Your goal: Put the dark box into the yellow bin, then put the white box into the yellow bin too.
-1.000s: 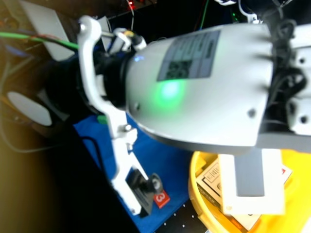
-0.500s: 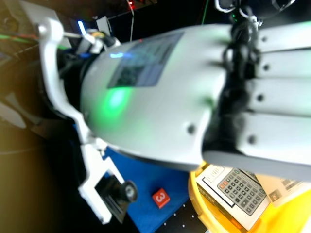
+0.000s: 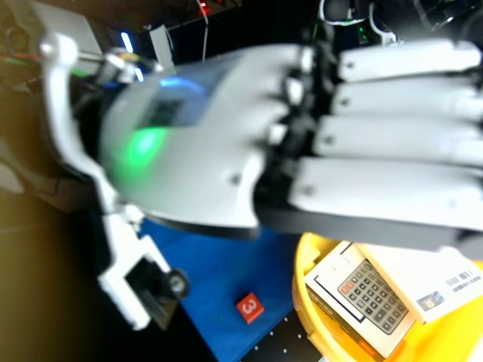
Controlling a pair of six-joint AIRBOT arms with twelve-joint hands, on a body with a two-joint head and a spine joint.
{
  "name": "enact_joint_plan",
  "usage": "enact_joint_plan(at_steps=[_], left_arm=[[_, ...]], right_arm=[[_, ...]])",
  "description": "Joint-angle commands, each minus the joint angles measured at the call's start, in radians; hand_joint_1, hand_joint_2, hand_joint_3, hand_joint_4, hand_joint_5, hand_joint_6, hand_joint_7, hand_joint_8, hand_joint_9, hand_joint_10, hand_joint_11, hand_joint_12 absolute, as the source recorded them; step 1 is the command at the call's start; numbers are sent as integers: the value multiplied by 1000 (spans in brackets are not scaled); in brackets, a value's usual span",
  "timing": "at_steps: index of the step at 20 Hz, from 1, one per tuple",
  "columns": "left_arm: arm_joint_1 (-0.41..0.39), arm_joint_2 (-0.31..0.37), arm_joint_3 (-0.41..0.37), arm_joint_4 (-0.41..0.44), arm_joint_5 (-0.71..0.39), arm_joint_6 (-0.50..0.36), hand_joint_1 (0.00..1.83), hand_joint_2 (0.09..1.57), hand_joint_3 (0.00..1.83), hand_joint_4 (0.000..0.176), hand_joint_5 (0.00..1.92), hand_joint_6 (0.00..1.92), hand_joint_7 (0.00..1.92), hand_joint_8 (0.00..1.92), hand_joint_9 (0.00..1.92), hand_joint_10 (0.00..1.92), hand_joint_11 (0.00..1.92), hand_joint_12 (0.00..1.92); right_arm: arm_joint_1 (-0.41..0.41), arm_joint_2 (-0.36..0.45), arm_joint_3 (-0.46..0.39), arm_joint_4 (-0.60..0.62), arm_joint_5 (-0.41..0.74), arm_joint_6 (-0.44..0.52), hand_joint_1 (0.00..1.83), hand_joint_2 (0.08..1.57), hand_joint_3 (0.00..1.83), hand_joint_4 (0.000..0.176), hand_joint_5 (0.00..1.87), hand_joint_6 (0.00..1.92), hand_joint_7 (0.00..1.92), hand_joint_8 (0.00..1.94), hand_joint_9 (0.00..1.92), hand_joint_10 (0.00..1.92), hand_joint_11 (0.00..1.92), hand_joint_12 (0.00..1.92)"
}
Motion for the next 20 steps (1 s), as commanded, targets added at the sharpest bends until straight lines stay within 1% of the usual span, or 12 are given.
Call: enact_joint_plan(at_steps=[1, 4, 5, 6, 8, 10, 11, 14, 16, 18, 19, 20], left_arm=[[-3, -3, -1, -41, -83, 0, 962, 828, 0, 174, 146, 3, 78, 10, 24, 9, 0, 0], [20, -3, -1, -60, -74, 5, 930, 847, 5, 176, 48, 0, 2, 0, 0, 0, 0, 0], [35, -2, 0, -80, -64, 10, 901, 852, 6, 152, 9, 0, 0, 0, 0, 0, 0, 0], [43, -2, 3, -88, -61, 10, 882, 856, 7, 144, 1, 0, 0, 0, 0, 0, 0, 0], [58, 1, 5, -104, -56, 10, 898, 805, 0, 163, 1, 0, 21, 8, 22, 8, 4, 2], [63, 1, 4, -109, -54, 10, 921, 776, 0, 160, 25, 0, 52, 2, 33, 3, 0, 0], [72, 3, 3, -117, -56, 10, 894, 789, 3, 147, 5, 0, 44, 0, 42, 5, 0, 0], [106, 14, -5, -150, -75, 10, 912, 803, 7, 151, 1, 0, 41, 0, 54, 8, 10, 4], [128, 18, -5, -174, -80, 10, 1011, 799, 3, 164, 43, 16, 53, 4, 57, 8, 0, 0], [139, 18, -6, -183, -89, 9, 996, 772, 0, 129, 52, 14, 72, 9, 58, 5, 0, 0], [139, 18, -7, -183, -90, 9, 996, 772, 0, 129, 52, 14, 72, 9, 58, 5, 0, 0], [139, 18, -10, -183, -95, 9, 879, 839, 20, 149, 9, 1, 25, 0, 33, 0, 0, 0]], right_arm=[[8, 6, -10, 7, 121, 3, 828, 623, 0, 176, 0, 0, 0, 0, 0, 0, 0, 0], [-11, 31, -43, -4, 150, 3, 822, 640, 0, 176, 0, 0, 15, 5, 0, 0, 0, 0], [-14, 39, -59, -12, 170, 3, 832, 632, 0, 176, 0, 0, 16, 4, 0, 0, 0, 0], [-18, 43, -65, -13, 181, 3, 843, 641, 0, 176, 0, 0, 14, 3, 0, 0, 1, 0], [-31, 66, -92, -13, 215, 3, 827, 634, 0, 176, 0, 0, 13, 2, 0, 0, 0, 0], [-49, 101, -121, -13, 252, 3, 808, 646, 3, 176, 0, 0, 1, 0, 0, 0, 0, 0], [-60, 120, -138, -13, 271, 3, 799, 654, 5, 176, 0, 0, 0, 0, 0, 0, 0, 0], [-79, 156, -182, -9, 292, 3, 812, 640, 0, 176, 0, 0, 0, 0, 0, 0, 0, 0], [-89, 174, -207, -9, 292, 3, 781, 657, 6, 176, 0, 0, 0, 0, 0, 0, 0, 0], [-127, 193, -228, -8, 363, 1, 777, 680, 11, 176, 0, 0, 8, 3, 0, 0, 42, 19], [-146, 199, -232, 8, 389, 1, 777, 680, 11, 176, 0, 0, 8, 3, 0, 0, 42, 19], [-175, 210, -242, 32, 436, 1, 744, 722, 9, 176, 0, 0, 2, 0, 0, 0, 55, 29]])
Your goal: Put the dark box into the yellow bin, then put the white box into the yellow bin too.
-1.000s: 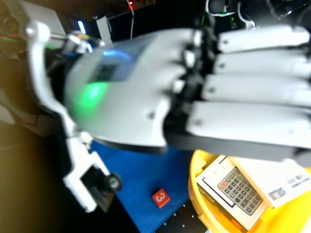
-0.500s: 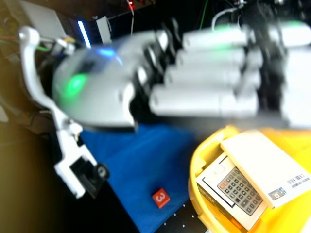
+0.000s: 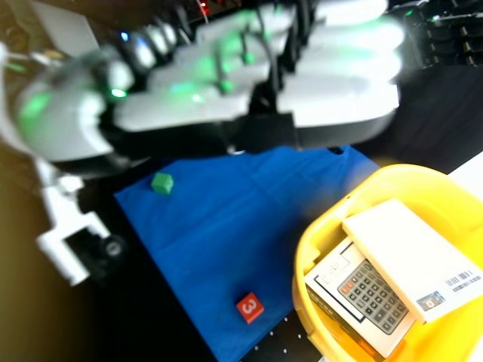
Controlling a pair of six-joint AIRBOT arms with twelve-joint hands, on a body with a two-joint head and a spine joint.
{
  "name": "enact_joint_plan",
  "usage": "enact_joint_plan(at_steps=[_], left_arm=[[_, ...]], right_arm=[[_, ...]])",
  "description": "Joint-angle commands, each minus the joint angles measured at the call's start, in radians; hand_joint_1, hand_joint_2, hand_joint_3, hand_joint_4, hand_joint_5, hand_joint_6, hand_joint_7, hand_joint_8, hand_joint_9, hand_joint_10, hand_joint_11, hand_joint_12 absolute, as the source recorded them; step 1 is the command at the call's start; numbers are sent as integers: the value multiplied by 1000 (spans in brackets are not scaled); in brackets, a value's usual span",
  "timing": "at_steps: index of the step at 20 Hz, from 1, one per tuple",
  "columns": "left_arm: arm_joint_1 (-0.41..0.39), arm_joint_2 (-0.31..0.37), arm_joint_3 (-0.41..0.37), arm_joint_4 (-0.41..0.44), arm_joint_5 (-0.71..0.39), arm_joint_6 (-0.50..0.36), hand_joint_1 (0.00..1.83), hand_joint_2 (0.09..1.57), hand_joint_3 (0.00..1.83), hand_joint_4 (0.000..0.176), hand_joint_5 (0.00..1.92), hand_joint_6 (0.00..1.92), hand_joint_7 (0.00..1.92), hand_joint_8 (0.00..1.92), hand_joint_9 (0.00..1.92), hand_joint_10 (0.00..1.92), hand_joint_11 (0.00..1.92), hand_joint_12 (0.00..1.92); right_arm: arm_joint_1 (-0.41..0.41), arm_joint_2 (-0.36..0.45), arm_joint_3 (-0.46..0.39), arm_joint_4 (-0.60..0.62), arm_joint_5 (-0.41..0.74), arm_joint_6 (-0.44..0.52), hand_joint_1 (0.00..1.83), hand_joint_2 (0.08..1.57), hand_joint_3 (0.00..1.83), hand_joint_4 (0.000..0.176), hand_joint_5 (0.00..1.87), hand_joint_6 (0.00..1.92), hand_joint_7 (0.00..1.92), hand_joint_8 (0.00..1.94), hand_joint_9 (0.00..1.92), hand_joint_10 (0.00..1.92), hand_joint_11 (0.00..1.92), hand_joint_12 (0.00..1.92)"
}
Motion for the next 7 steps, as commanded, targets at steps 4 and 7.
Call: enact_joint_plan(at_steps=[4, 7], left_arm=[[13, 8, -10, -34, -141, -6, 773, 953, 29, 156, 0, 0, 6, 2, 19, 0, 0, 0], [42, 37, -38, -56, -186, -5, 903, 893, 0, 168, 94, 6, 118, 7, 92, 8, 47, 24]], right_arm=[[-36, 35, -19, 74, 215, 1, 733, 759, 15, 176, 0, 0, 6, 2, 28, 9, 46, 29], [-38, 48, -42, 74, 222, 1, 758, 689, 0, 176, 0, 0, 0, 0, 14, 1, 23, 22]])
